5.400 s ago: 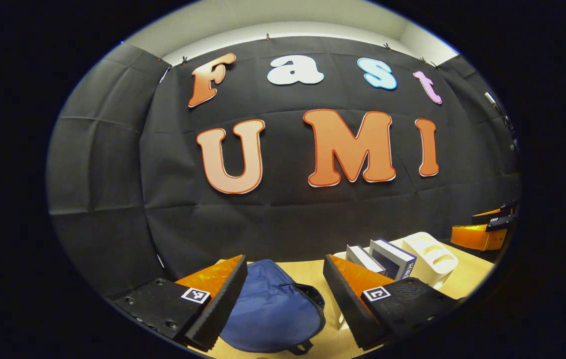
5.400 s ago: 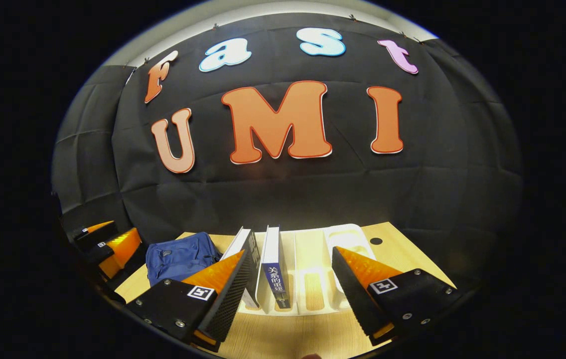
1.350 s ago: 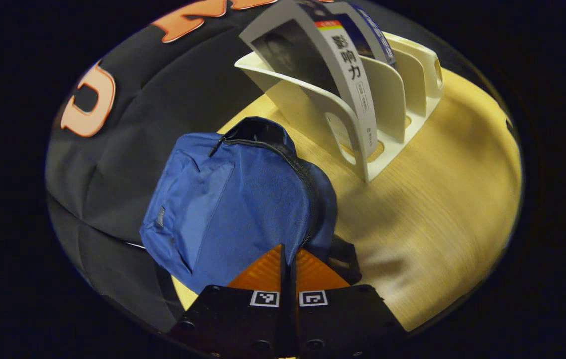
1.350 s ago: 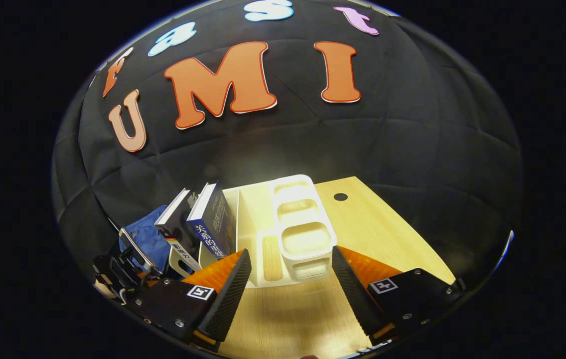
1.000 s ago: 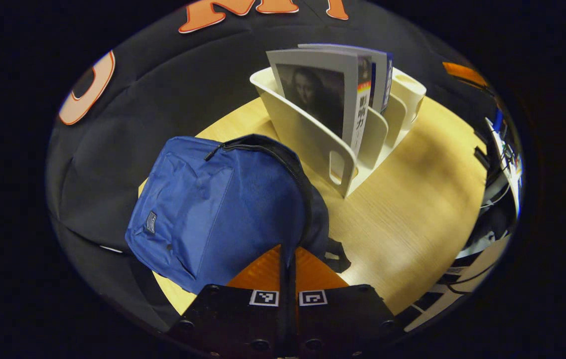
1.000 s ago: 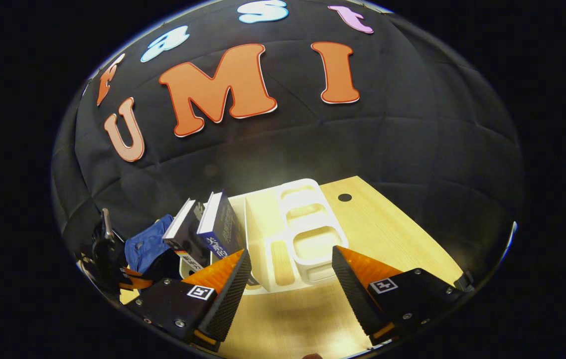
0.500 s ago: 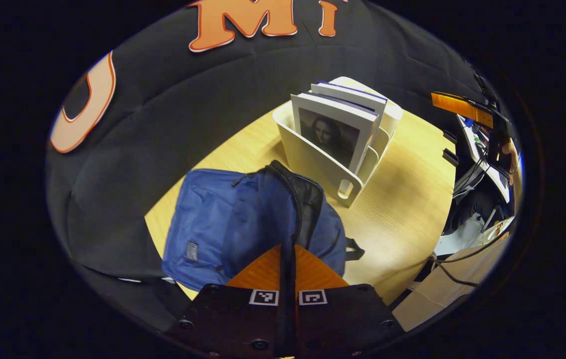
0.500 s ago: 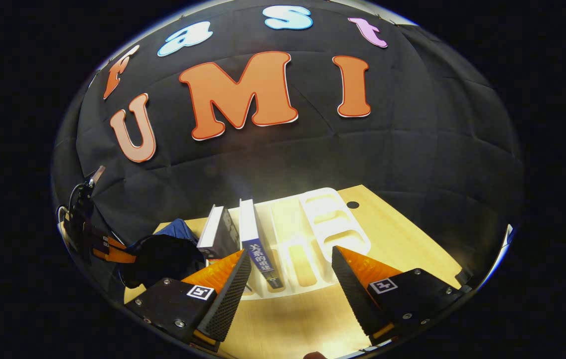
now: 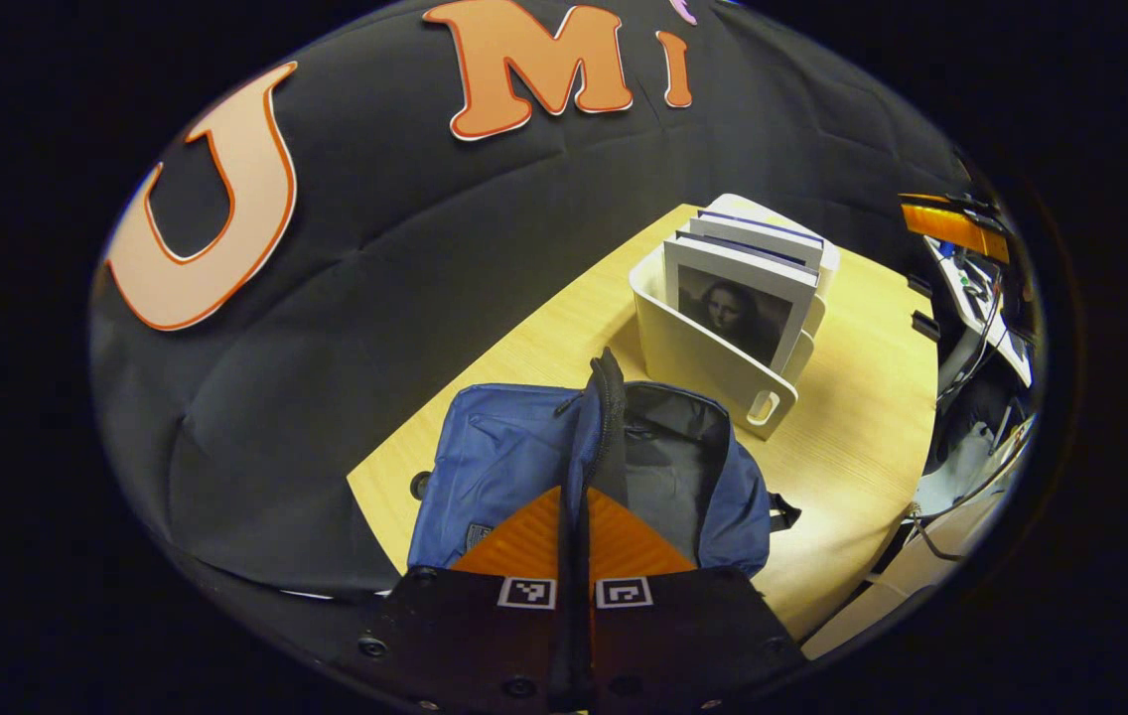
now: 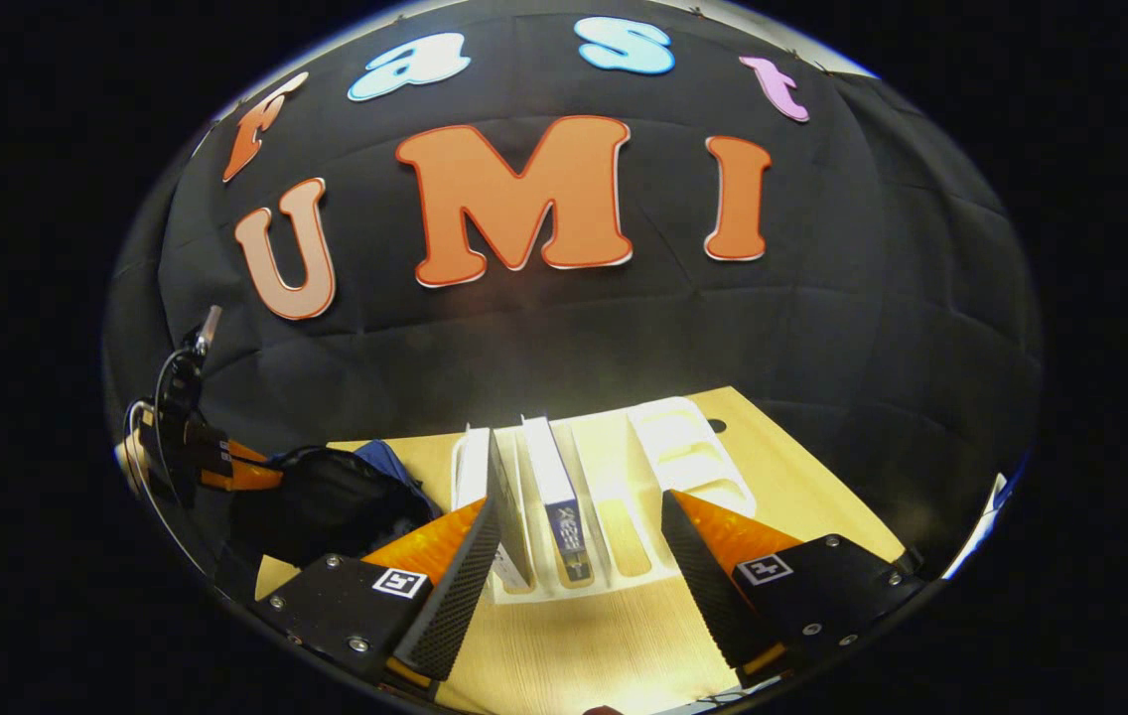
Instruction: Open the schoolbag, grab two books from the bookshelf and put them into the schoolbag.
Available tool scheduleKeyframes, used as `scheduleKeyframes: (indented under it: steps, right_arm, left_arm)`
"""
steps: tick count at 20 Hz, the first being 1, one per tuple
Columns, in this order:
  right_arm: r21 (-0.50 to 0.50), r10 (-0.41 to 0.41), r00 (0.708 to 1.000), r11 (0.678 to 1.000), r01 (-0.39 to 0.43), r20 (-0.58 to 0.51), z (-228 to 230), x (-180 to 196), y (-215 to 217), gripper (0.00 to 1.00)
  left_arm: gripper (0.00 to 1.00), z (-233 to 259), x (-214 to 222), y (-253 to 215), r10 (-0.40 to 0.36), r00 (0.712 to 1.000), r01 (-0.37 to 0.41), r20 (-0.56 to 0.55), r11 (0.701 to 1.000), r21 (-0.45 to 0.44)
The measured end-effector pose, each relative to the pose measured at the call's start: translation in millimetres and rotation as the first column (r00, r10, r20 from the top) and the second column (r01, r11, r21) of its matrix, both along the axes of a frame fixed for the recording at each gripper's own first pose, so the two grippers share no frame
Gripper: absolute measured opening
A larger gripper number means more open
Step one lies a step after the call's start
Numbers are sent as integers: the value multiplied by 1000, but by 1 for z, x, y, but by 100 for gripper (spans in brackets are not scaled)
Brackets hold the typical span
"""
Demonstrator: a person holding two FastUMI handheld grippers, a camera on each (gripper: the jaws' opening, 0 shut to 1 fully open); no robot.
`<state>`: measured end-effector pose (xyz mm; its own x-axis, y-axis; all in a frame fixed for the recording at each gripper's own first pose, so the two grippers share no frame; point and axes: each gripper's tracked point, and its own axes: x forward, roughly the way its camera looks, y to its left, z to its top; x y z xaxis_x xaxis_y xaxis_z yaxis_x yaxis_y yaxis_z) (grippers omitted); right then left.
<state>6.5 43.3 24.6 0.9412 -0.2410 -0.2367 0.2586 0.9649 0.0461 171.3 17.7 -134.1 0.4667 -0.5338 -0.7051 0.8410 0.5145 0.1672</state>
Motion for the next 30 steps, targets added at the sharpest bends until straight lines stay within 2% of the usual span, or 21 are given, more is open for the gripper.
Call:
scheduleKeyframes:
  steps: [3,6,9,12,15,18,22,27,29,30]
  right_arm:
    - [-41,42,999,998,-43,-34,27,30,13,97]
    - [-28,118,987,992,-122,-113,29,72,38,97]
    - [-29,168,949,983,-183,-268,3,112,57,97]
    - [67,225,891,974,-217,-394,-29,137,85,98]
    - [35,193,854,979,-201,-483,-52,161,77,97]
    - [53,177,816,983,-178,-550,-74,173,80,98]
    - [49,147,795,988,-146,-589,-94,186,72,97]
    - [54,145,758,988,-143,-636,-113,190,73,86]
    - [58,141,750,989,-136,-646,-121,193,72,74]
    - [59,137,749,990,-130,-648,-124,192,72,53]
  left_arm:
    - [0,-11,-4,3,-3,999,1,-46,999,-35]
    - [1,-21,-6,2,-4,996,-2,-91,997,-74]
    - [1,-28,-7,3,-4,992,-10,-129,995,-103]
    - [1,-33,-5,7,-7,990,-10,-144,993,-120]
    - [1,-33,-1,10,-11,988,-9,-153,991,-132]
    - [1,-33,3,12,-17,988,-4,-154,991,-136]
    - [1,-35,3,11,-30,987,9,-160,991,-133]
    - [1,-38,3,12,-24,985,2,-171,992,-130]
    - [1,-38,2,12,-22,984,-2,-178,992,-128]
    - [1,-38,1,12,-19,983,-4,-181,992,-128]
